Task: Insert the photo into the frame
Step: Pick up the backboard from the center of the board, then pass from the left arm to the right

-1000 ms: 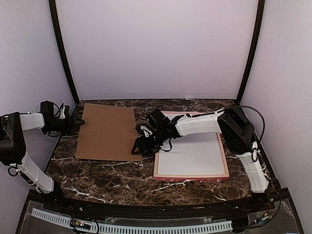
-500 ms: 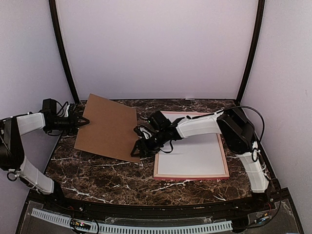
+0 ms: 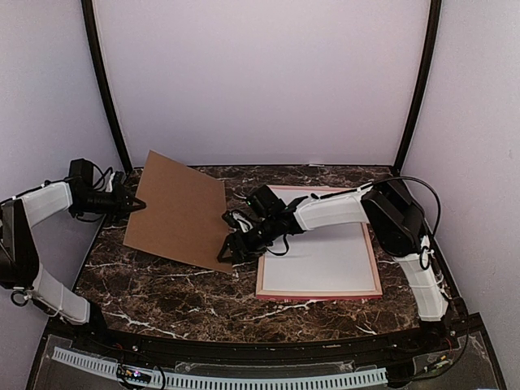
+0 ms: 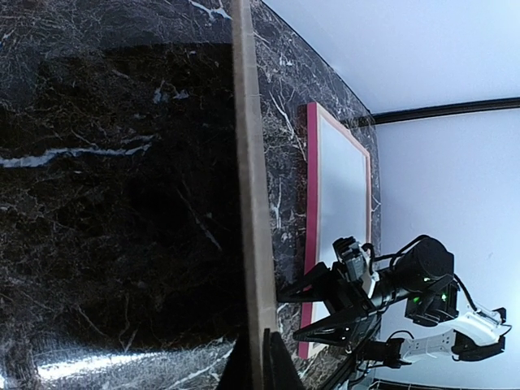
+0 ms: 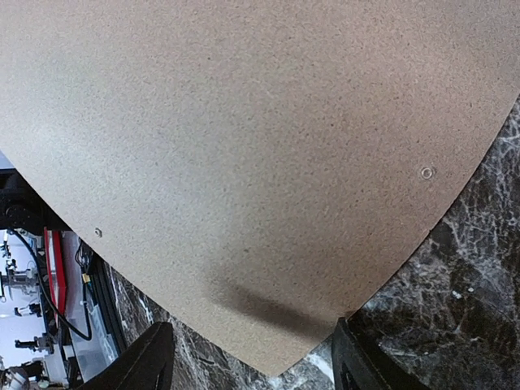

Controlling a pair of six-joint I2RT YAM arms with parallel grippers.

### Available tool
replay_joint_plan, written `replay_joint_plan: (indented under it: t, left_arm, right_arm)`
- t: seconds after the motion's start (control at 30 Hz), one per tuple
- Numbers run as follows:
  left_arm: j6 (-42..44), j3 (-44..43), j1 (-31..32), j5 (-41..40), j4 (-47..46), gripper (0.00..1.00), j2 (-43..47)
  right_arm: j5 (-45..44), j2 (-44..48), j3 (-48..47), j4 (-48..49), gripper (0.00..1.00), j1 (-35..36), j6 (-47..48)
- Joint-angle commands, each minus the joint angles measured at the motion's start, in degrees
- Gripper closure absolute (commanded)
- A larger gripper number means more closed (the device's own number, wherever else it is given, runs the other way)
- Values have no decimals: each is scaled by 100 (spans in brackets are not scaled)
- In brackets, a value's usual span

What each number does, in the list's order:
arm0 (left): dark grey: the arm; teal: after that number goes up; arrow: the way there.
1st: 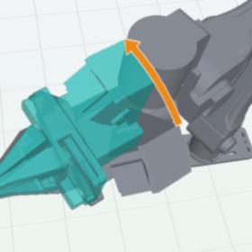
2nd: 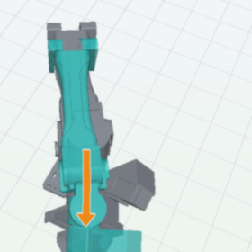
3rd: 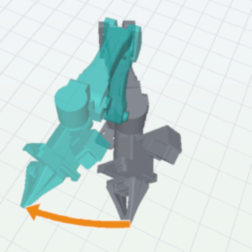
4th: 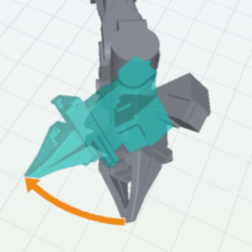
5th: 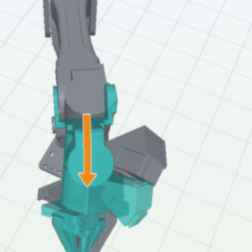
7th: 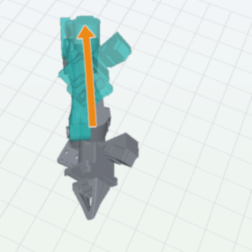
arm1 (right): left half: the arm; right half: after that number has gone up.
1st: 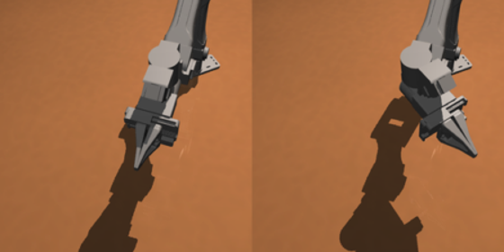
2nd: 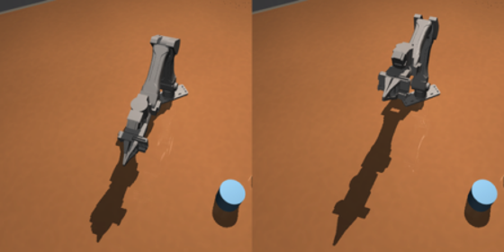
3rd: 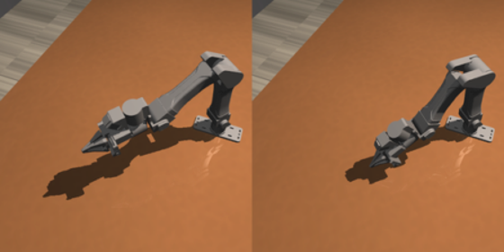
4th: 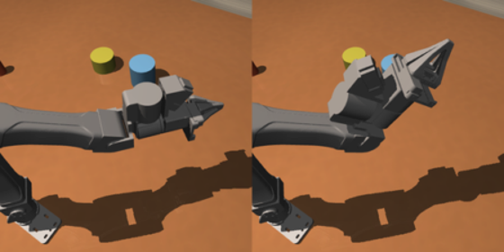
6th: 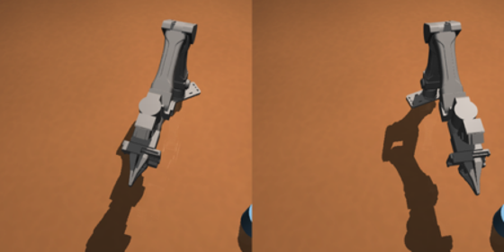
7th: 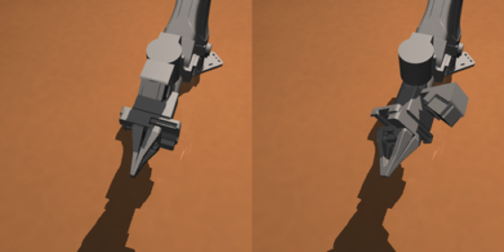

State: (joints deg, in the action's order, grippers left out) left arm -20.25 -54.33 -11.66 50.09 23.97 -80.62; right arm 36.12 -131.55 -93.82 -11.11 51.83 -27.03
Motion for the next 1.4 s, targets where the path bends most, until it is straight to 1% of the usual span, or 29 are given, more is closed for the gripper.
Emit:
replay_joint_plan:
  t: [0.0,0.17,0.4,0.67,0.87,1.03,1.2,1.37]
  left_arm:
    - [181,-349,32,-124,382,99,290]
    - [364,-719,34,-379,969,100,399]
    - [619,-1513,90,-700,1972,100,685]
    - [605,-2109,510,-933,2674,100,854]
    - [430,-2278,902,-1203,2908,100,931]
    - [179,-2285,1395,-1422,2938,100,967]
    - [-95,-2274,1774,-1578,2877,99,1008]
    - [-361,-2222,2097,-1775,2765,99,1086]
  right_arm:
    - [-69,186,116,-207,31,-4,36]
    - [-198,516,134,-390,29,-63,107]
    - [-486,1046,321,-628,28,-251,110]
    - [-669,1414,700,-740,28,-508,106]
    - [-601,1488,733,-781,28,-545,73]
    - [-136,1438,763,-333,27,-537,-176]
    - [124,1129,593,43,25,-529,-486]
    - [281,697,221,202,25,-478,-777]
